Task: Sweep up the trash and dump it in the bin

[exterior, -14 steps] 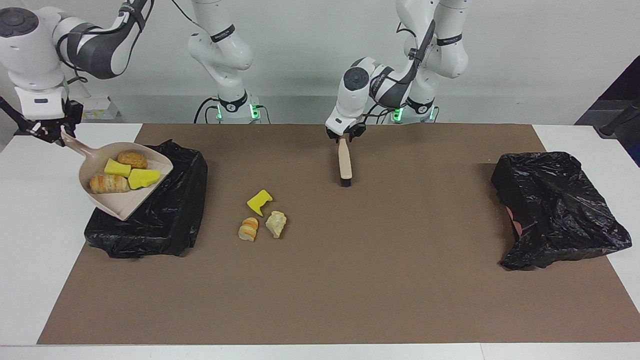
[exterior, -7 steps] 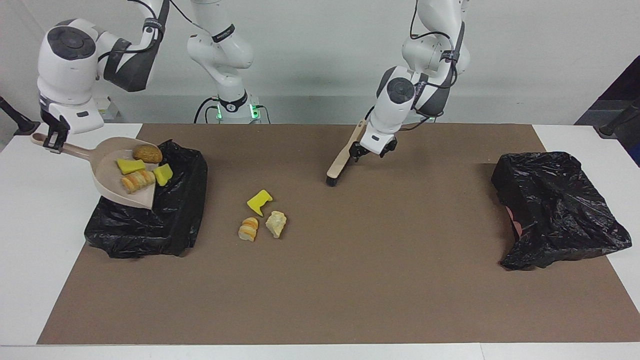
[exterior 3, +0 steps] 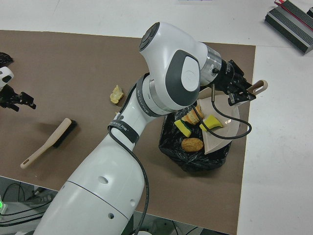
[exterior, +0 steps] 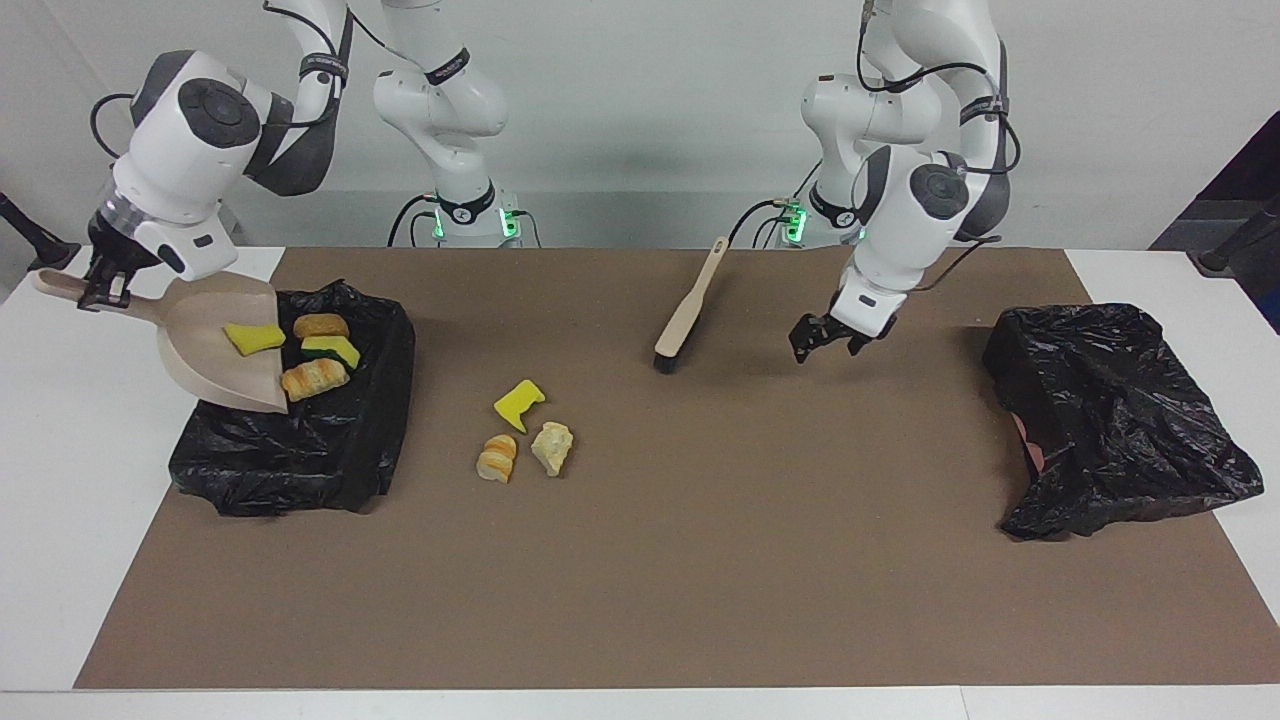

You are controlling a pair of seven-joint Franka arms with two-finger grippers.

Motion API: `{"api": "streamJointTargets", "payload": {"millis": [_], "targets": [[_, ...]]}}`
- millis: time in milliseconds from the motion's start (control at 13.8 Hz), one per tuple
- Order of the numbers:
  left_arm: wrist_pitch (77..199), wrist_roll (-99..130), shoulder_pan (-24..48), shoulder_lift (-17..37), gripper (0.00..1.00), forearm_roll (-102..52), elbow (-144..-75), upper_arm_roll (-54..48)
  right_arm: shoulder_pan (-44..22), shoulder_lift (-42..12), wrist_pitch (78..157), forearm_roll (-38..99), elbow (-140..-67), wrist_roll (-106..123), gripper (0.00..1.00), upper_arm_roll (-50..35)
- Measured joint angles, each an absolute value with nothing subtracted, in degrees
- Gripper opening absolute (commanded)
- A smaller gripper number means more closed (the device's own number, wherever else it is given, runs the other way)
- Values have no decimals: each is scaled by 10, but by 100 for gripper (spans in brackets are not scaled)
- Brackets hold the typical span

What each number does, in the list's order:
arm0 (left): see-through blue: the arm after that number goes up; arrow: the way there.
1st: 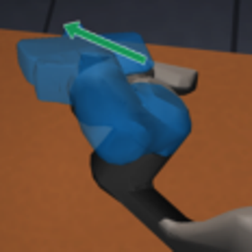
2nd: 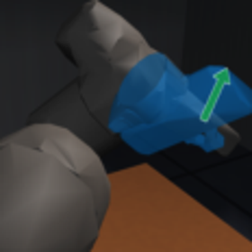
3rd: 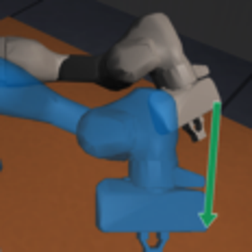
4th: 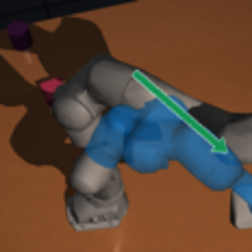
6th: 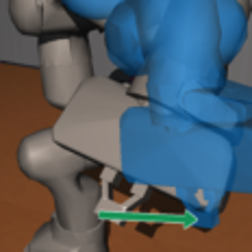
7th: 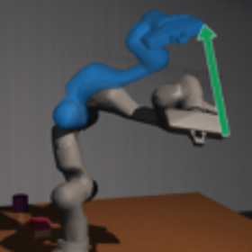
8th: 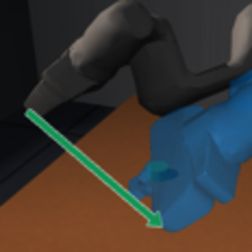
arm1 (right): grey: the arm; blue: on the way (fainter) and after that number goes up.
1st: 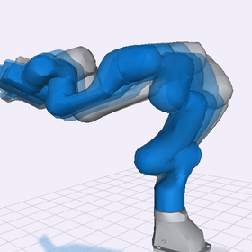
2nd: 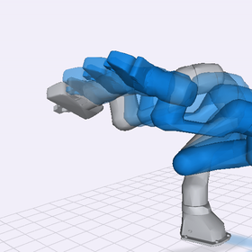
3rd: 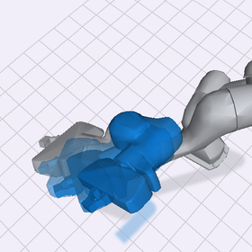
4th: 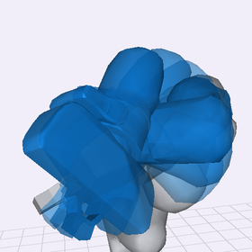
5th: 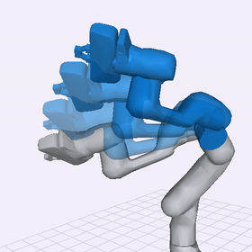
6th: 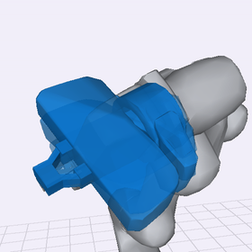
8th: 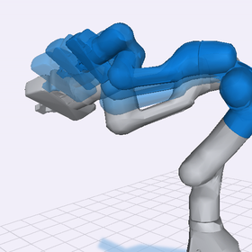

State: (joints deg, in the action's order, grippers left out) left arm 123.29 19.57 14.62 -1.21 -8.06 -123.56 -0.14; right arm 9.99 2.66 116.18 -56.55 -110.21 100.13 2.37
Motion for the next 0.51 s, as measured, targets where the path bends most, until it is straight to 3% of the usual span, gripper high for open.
{"api": "streamJointTargets", "payload": {"millis": [506], "targets": [[1093, 10, 16, -13, 100, -62, -1109, 0, 49, 65, 1102, -668, -1152, 898, 0, 22]]}}
